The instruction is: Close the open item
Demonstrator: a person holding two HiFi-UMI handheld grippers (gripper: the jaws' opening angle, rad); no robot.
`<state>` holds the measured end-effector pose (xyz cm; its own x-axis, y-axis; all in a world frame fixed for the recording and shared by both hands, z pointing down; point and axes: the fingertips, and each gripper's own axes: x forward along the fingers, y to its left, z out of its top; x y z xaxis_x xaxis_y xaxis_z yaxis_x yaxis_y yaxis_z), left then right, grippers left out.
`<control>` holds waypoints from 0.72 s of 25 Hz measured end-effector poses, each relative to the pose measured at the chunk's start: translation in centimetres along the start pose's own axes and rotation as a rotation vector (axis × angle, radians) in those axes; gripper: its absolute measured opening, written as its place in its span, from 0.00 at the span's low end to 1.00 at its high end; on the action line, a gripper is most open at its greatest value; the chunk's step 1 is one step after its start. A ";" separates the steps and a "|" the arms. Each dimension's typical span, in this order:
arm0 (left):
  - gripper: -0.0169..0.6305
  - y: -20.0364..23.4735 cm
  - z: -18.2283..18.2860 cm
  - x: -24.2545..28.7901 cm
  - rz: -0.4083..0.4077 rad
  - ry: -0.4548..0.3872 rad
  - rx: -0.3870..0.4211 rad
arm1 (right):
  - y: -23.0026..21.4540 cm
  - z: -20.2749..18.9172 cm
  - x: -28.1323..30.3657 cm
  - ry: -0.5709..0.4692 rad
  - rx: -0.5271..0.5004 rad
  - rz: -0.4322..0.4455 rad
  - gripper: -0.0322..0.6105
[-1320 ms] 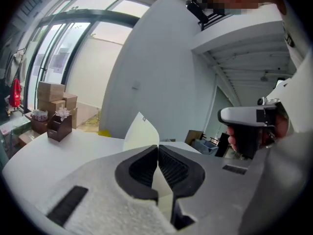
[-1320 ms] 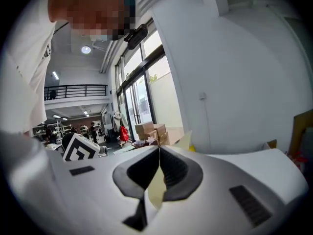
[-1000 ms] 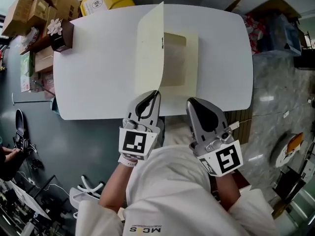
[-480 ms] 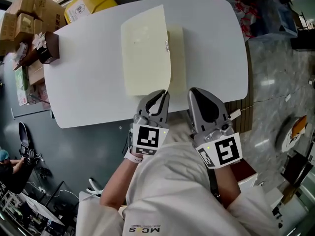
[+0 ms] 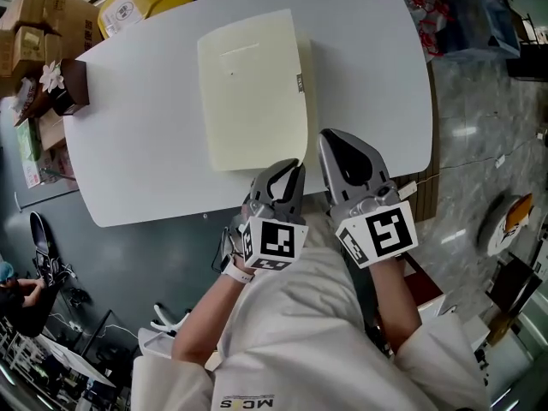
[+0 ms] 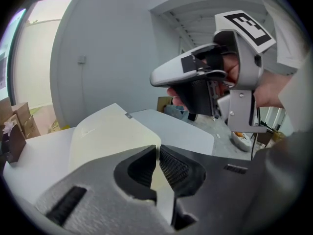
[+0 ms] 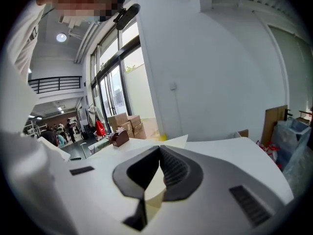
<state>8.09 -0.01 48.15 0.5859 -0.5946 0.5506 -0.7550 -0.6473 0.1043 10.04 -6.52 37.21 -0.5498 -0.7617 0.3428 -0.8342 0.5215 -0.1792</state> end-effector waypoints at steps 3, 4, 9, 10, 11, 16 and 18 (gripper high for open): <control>0.07 -0.4 -0.7 0.5 -0.011 0.023 0.012 | -1.0 -0.9 1.9 0.029 -0.010 0.014 0.07; 0.07 -0.5 -0.9 0.7 -0.016 0.031 0.010 | -1.4 -1.1 2.5 0.037 -0.013 0.018 0.07; 0.07 -1.2 -1.9 1.9 -0.052 0.066 0.000 | -3.2 -2.2 5.1 0.067 -0.025 0.033 0.07; 0.07 -1.3 -2.1 2.1 -0.061 0.072 0.002 | -3.5 -2.6 5.6 0.075 -0.028 0.034 0.07; 0.07 -1.5 -2.2 2.4 -0.071 0.077 0.003 | -3.8 -3.0 6.2 0.087 -0.030 0.033 0.07; 0.07 -2.2 -3.2 3.5 -0.125 0.119 -0.011 | -5.4 -5.6 8.1 0.167 -0.029 0.017 0.07; 0.07 -2.4 -3.7 3.9 -0.146 0.140 -0.006 | -5.9 -6.6 8.9 0.197 -0.037 0.012 0.07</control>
<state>11.10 0.98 53.15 0.6428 -0.4222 0.6392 -0.6671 -0.7186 0.1963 10.38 -13.81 47.43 -0.5379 -0.6673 0.5152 -0.8236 0.5465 -0.1520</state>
